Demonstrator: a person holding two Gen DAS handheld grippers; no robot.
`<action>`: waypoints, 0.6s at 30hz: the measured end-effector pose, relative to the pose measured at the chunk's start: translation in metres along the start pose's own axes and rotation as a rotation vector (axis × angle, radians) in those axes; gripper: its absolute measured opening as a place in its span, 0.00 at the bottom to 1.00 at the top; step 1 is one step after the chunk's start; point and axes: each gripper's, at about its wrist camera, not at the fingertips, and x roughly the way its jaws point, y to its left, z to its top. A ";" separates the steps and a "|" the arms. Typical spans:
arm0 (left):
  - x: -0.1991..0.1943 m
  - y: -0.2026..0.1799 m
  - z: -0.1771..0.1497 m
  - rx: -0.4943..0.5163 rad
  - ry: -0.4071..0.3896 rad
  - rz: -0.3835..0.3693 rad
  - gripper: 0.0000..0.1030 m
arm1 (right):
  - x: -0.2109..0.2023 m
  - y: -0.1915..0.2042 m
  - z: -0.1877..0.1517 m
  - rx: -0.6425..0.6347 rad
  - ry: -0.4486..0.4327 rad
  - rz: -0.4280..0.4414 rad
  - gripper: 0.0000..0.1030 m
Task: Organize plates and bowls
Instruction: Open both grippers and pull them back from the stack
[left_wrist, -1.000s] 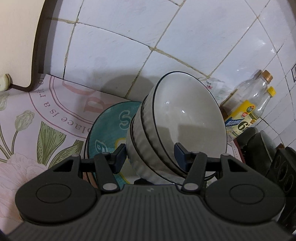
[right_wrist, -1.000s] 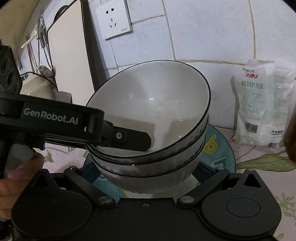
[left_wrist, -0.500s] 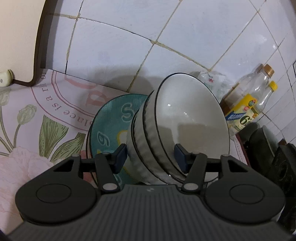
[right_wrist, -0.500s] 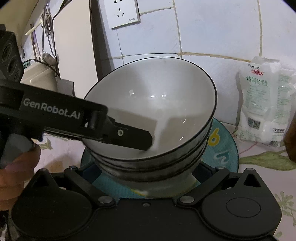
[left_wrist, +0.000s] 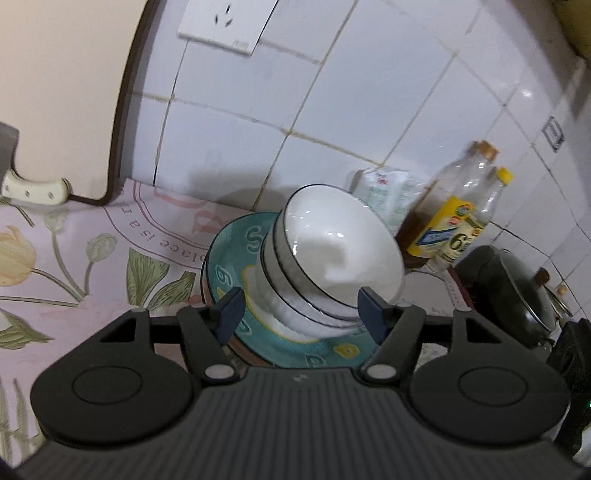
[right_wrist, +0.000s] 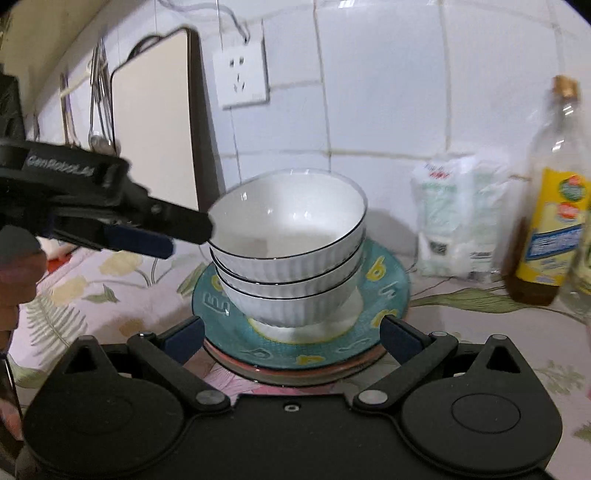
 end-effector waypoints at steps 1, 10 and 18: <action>-0.007 -0.002 -0.002 0.007 -0.009 0.005 0.66 | -0.008 0.003 0.000 -0.007 -0.019 -0.017 1.00; -0.068 -0.028 -0.026 0.143 -0.081 0.112 0.76 | -0.064 0.019 -0.002 0.022 -0.098 -0.072 1.00; -0.116 -0.043 -0.057 0.240 -0.153 0.191 0.91 | -0.109 0.030 -0.010 0.055 -0.081 -0.169 1.00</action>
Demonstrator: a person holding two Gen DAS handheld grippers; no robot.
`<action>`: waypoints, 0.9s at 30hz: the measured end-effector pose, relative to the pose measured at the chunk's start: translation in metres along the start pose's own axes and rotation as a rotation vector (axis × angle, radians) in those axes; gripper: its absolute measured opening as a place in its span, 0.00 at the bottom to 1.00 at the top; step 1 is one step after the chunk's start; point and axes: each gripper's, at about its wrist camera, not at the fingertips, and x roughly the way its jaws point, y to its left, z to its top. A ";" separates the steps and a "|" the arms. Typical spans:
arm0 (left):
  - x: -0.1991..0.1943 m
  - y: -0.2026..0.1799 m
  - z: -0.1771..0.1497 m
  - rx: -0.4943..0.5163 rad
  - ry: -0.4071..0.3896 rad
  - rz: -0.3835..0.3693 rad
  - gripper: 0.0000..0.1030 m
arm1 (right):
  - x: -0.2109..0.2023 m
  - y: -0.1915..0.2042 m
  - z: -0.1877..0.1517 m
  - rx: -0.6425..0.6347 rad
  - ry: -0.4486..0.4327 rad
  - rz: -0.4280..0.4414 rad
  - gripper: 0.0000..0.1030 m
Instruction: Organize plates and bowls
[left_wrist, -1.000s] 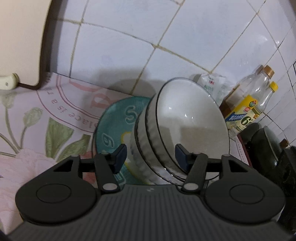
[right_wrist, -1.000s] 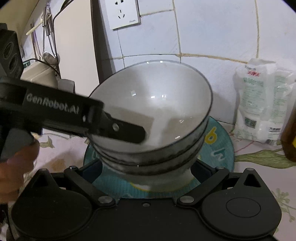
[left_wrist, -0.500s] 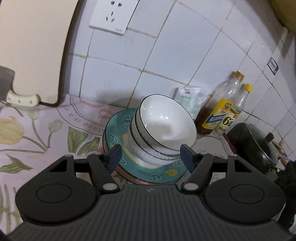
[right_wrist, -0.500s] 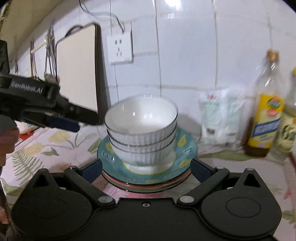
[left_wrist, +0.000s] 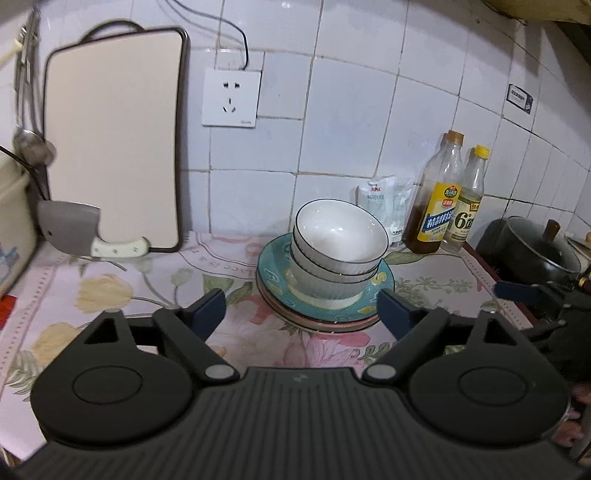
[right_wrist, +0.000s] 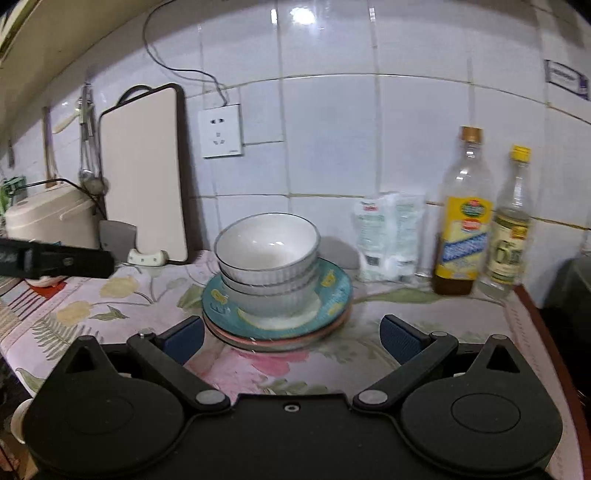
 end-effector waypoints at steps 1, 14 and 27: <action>-0.004 -0.004 -0.004 0.014 -0.005 0.013 0.94 | -0.005 0.000 -0.002 0.006 -0.002 -0.021 1.00; -0.011 -0.024 -0.050 0.057 0.073 0.141 0.94 | -0.040 -0.002 -0.025 0.104 0.023 -0.182 1.00; -0.062 -0.038 -0.075 0.048 -0.019 0.281 0.95 | -0.082 0.023 -0.033 0.019 -0.077 -0.218 1.00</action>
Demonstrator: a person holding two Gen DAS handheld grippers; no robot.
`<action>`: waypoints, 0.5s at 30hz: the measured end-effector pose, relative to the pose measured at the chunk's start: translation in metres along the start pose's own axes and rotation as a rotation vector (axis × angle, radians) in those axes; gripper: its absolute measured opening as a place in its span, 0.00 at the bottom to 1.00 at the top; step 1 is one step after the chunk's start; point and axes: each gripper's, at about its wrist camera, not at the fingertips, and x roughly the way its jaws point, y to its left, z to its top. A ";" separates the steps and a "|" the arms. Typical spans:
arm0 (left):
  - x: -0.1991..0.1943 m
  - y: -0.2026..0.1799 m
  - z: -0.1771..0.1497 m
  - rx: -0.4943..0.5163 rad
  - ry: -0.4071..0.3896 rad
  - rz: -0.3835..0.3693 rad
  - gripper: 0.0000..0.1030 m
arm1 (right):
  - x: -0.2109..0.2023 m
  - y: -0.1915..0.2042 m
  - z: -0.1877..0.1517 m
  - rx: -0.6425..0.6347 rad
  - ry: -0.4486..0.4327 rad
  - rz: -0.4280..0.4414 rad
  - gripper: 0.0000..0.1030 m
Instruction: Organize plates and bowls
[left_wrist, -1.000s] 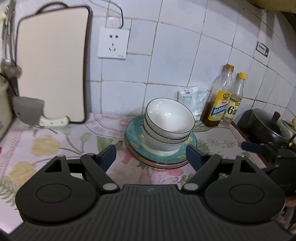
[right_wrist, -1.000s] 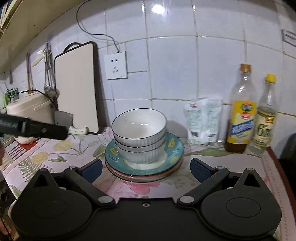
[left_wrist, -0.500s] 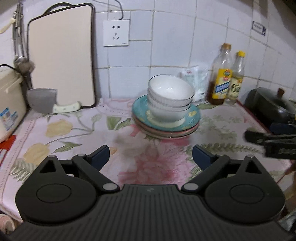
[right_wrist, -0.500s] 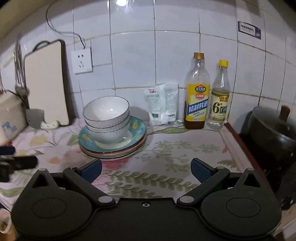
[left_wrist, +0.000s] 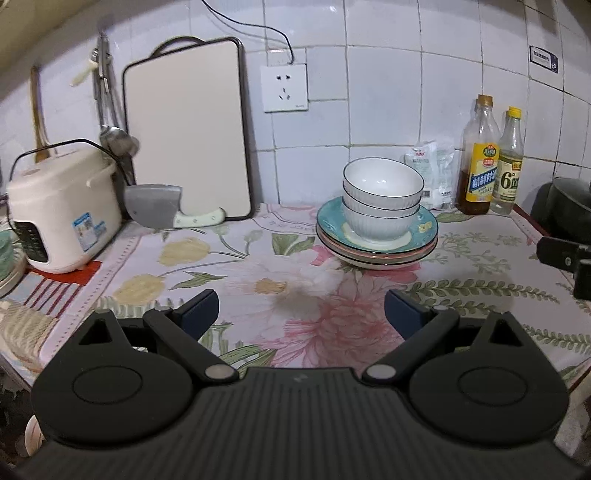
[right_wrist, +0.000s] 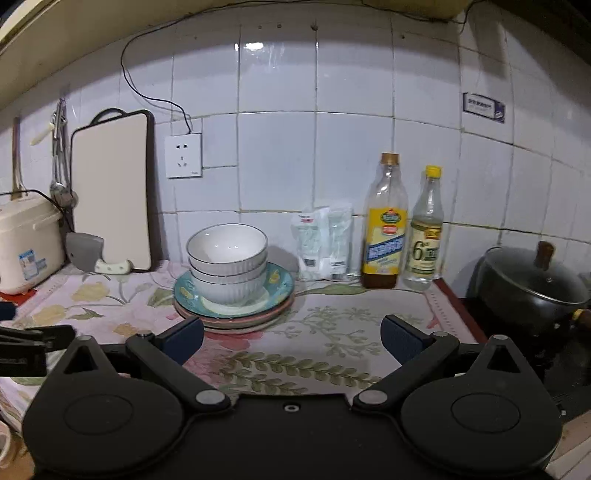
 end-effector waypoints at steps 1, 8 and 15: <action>-0.003 0.000 -0.002 0.003 -0.016 0.022 0.95 | -0.002 -0.001 -0.001 0.014 0.001 -0.009 1.00; -0.016 0.002 -0.011 -0.015 -0.055 0.044 0.95 | -0.019 -0.002 -0.012 0.025 0.015 0.002 1.00; -0.019 0.000 -0.017 -0.027 -0.055 0.018 0.95 | -0.037 0.004 -0.018 0.002 -0.012 -0.019 1.00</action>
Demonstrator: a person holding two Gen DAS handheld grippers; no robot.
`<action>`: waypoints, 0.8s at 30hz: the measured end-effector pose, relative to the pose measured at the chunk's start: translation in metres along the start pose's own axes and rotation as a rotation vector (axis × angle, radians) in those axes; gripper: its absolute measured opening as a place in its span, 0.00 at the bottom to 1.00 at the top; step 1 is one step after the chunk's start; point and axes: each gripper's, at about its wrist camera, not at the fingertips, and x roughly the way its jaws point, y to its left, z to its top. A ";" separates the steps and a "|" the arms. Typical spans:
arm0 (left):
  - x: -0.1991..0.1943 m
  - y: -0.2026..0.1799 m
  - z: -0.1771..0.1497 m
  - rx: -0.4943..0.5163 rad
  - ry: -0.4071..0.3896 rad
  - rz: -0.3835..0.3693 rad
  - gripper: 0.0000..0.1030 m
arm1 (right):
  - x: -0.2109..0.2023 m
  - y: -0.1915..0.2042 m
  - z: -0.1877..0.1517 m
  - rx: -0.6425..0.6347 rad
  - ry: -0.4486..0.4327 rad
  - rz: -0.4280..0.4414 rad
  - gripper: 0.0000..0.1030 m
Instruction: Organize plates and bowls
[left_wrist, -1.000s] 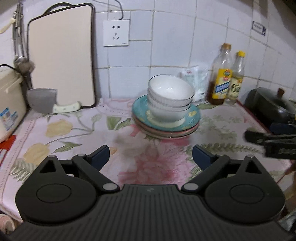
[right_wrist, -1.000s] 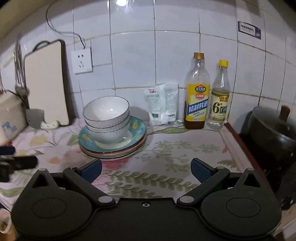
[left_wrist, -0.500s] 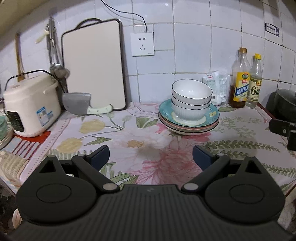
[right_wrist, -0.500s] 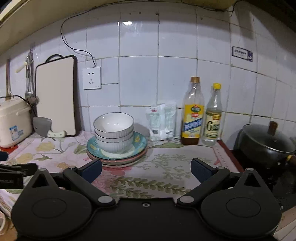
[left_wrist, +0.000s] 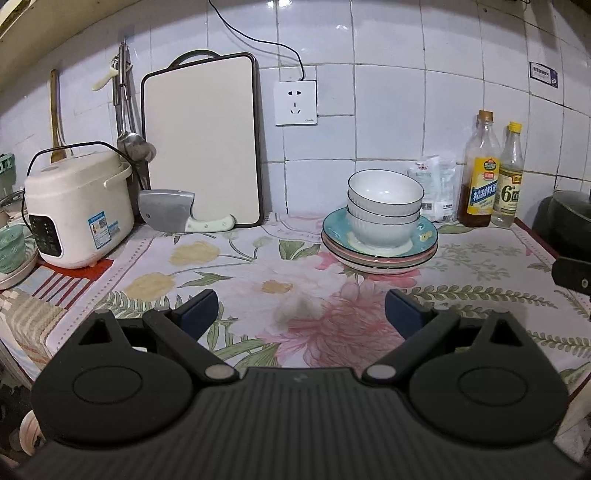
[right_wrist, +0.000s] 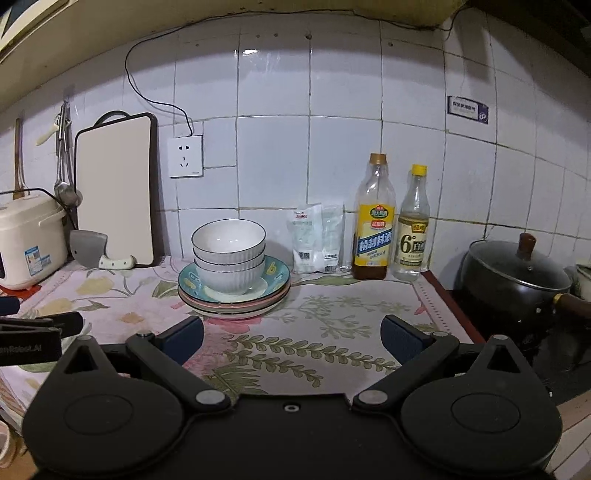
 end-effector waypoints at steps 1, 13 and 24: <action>0.001 -0.002 -0.001 0.000 0.002 0.004 0.95 | -0.001 0.001 -0.001 -0.001 -0.002 -0.008 1.00; 0.000 -0.007 -0.008 -0.002 0.014 -0.043 0.95 | 0.002 -0.001 -0.009 0.031 0.024 -0.064 1.00; -0.008 -0.007 -0.014 0.011 -0.001 -0.048 0.95 | -0.010 0.013 -0.019 -0.048 -0.041 -0.115 1.00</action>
